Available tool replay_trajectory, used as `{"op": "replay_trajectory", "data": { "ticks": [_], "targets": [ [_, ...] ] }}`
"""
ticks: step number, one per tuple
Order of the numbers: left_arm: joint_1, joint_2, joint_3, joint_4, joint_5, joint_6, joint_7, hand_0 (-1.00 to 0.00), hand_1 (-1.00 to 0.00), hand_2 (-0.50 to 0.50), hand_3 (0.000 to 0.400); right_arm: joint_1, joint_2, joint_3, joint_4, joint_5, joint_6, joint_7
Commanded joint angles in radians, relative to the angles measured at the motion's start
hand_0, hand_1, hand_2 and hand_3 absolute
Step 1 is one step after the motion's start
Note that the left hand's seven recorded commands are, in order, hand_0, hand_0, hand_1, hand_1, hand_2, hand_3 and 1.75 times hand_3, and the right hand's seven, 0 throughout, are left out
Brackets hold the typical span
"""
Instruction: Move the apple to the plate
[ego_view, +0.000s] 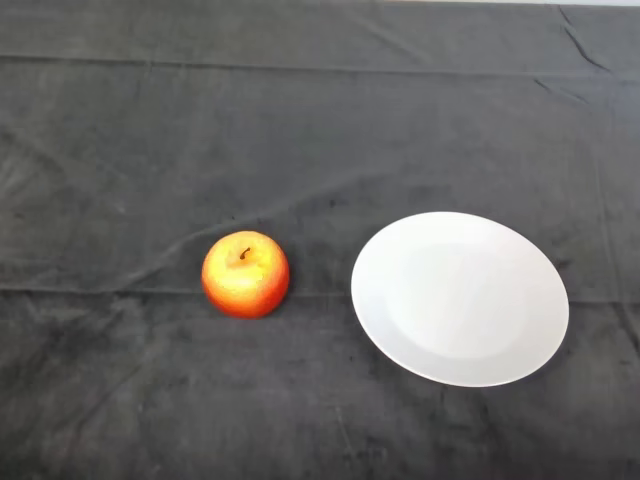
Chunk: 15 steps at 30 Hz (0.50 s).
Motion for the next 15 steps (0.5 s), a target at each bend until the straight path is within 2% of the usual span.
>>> {"op": "replay_trajectory", "data": {
  "ticks": [1,15],
  "targets": [
    [-0.028,-0.006,-0.027,-0.036,0.039,0.002,-0.004,0.00,0.00,0.00,0.000,0.002,0.000,-0.0105,0.011,-0.0003,-0.004,-0.0040],
    [-0.049,-0.031,-0.116,-0.059,0.136,-0.025,-0.017,0.00,0.00,0.00,0.000,0.003,0.001,-0.0102,0.009,-0.0003,-0.004,-0.0047]
  ]
}}
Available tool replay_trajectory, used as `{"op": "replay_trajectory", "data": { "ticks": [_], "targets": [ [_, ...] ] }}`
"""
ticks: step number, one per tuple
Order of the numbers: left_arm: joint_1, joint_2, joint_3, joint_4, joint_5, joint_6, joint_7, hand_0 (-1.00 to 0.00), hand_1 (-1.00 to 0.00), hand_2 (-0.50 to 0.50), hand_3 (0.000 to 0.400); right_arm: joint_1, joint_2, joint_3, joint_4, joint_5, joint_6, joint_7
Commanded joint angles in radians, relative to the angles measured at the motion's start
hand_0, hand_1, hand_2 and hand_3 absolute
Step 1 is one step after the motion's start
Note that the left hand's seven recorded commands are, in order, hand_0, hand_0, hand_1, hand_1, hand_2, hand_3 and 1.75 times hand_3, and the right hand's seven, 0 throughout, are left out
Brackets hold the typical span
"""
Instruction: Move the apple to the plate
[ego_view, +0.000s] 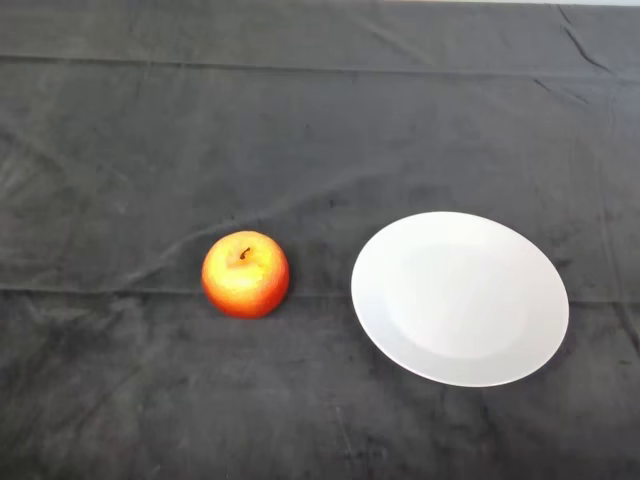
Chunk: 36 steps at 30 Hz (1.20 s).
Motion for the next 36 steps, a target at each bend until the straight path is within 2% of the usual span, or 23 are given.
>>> {"op": "replay_trajectory", "data": {
  "ticks": [1,17,24,36],
  "targets": [
    [-0.026,-0.023,-0.017,-0.049,0.025,-0.027,-0.009,0.00,0.00,0.00,0.000,0.003,0.001,-0.0101,0.009,-0.0003,-0.004,-0.0047],
    [-0.037,-0.084,-0.163,-0.077,0.168,-0.084,-0.059,0.00,0.00,0.00,0.000,0.004,0.002,-0.0097,0.007,-0.0004,-0.004,-0.0059],
    [-0.049,-0.106,-0.201,-0.086,0.198,-0.102,-0.096,0.00,0.00,0.00,0.000,0.004,0.002,-0.0095,0.005,-0.0004,-0.004,-0.0064],
    [-0.066,-0.179,-0.269,-0.102,0.245,-0.144,-0.142,0.00,0.00,0.00,0.000,0.004,0.003,-0.0092,0.004,-0.0003,-0.004,-0.0072]
  ]
}}
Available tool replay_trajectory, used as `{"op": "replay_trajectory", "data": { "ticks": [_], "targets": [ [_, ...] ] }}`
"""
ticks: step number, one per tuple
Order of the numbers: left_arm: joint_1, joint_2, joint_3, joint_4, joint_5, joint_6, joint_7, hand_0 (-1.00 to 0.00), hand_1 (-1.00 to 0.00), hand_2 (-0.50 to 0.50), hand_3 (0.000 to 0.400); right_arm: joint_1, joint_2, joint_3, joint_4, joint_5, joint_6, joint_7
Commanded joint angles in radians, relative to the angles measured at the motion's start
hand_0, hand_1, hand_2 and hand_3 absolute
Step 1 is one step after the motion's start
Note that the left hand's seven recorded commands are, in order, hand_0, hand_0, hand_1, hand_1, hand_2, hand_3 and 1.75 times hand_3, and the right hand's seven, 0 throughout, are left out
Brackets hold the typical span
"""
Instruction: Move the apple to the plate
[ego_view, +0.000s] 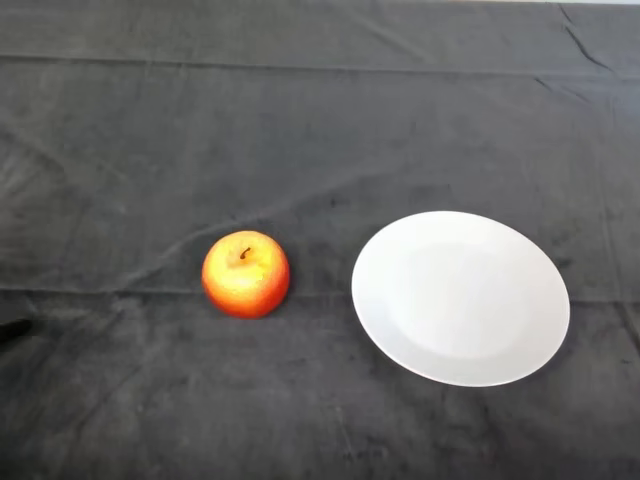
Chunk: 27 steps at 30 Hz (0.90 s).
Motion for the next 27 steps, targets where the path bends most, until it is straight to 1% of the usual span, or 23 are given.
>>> {"op": "replay_trajectory", "data": {
  "ticks": [1,10,18,27],
  "targets": [
    [-0.034,-0.009,-0.029,-0.062,0.020,-0.032,-0.015,0.00,0.00,0.00,0.000,0.005,0.003,-0.0096,0.004,-0.0003,-0.004,-0.0072],
    [-0.040,-0.034,-0.073,-0.081,0.056,-0.088,-0.044,0.00,0.00,0.00,0.000,0.005,0.003,-0.0095,0.003,-0.0002,-0.004,-0.0077],
    [-0.043,-0.092,-0.120,-0.095,0.088,-0.155,-0.053,0.00,0.00,0.00,0.000,0.005,0.003,-0.0094,0.003,0.0000,-0.003,-0.0080],
    [-0.037,-0.130,-0.156,-0.098,0.094,-0.241,-0.096,0.00,0.00,0.00,0.000,0.005,0.003,-0.0094,0.002,0.0001,-0.003,-0.0081]
  ]
}}
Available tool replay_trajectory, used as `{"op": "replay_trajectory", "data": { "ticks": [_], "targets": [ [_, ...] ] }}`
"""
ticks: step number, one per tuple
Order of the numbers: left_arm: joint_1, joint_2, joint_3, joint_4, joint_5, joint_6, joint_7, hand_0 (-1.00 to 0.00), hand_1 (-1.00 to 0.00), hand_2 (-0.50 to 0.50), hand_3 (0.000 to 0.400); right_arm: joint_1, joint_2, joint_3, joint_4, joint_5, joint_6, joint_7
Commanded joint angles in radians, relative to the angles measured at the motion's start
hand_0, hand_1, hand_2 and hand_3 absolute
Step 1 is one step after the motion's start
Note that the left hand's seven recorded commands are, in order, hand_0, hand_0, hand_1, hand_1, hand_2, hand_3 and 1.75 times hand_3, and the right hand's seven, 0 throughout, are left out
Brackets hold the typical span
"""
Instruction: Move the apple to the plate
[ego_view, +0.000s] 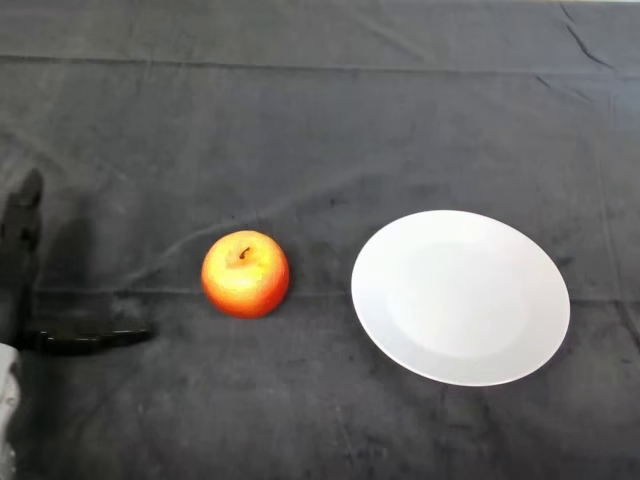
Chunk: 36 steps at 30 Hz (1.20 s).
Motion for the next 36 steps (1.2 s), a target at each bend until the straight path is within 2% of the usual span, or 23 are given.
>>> {"op": "replay_trajectory", "data": {
  "ticks": [1,14,23,24,25,26,27,28,30,31,36],
  "targets": [
    [-0.030,-0.003,-0.021,-0.057,0.028,-0.039,-0.015,0.00,0.00,0.00,0.000,0.005,0.003,-0.0093,0.002,0.0001,-0.003,-0.0081],
    [-0.028,-0.069,-0.095,-0.042,0.040,-0.153,-0.044,0.00,0.00,0.00,0.000,0.005,0.003,-0.0094,0.003,0.0004,-0.003,-0.0078],
    [-0.043,-0.102,-0.158,-0.018,0.045,-0.178,-0.056,0.00,0.00,0.00,0.000,0.004,0.002,-0.0096,0.005,0.0006,-0.003,-0.0073],
    [-0.046,-0.105,-0.166,-0.015,0.045,-0.178,-0.056,-0.11,-0.12,0.01,0.047,0.004,0.002,-0.0096,0.005,0.0006,-0.003,-0.0073],
    [-0.050,-0.107,-0.172,-0.012,0.045,-0.178,-0.057,-0.13,-0.16,0.02,0.064,0.004,0.002,-0.0096,0.005,0.0006,-0.003,-0.0072],
    [-0.053,-0.110,-0.180,-0.010,0.046,-0.177,-0.058,-0.26,-0.46,0.10,0.185,0.004,0.002,-0.0097,0.005,0.0007,-0.003,-0.0072],
    [-0.057,-0.112,-0.189,-0.007,0.047,-0.177,-0.058,-0.26,-0.46,0.10,0.185,0.004,0.002,-0.0097,0.005,0.0007,-0.003,-0.0071],
    [-0.060,-0.114,-0.196,-0.005,0.048,-0.177,-0.058,-0.51,-0.58,0.03,0.231,0.004,0.002,-0.0097,0.005,0.0007,-0.003,-0.0070],
    [-0.065,-0.117,-0.212,-0.001,0.051,-0.177,-0.058,-0.85,-0.69,-0.08,0.340,0.004,0.002,-0.0097,0.006,0.0007,-0.003,-0.0069],
    [-0.067,-0.118,-0.219,0.000,0.052,-0.177,-0.058,-1.00,-0.89,-0.05,0.400,0.004,0.002,-0.0098,0.006,0.0007,-0.003,-0.0069],
    [-0.075,-0.118,-0.254,0.009,0.058,-0.176,-0.059,-1.00,-1.00,0.00,0.400,0.004,0.002,-0.0099,0.006,0.0008,-0.003,-0.0066]
  ]
}}
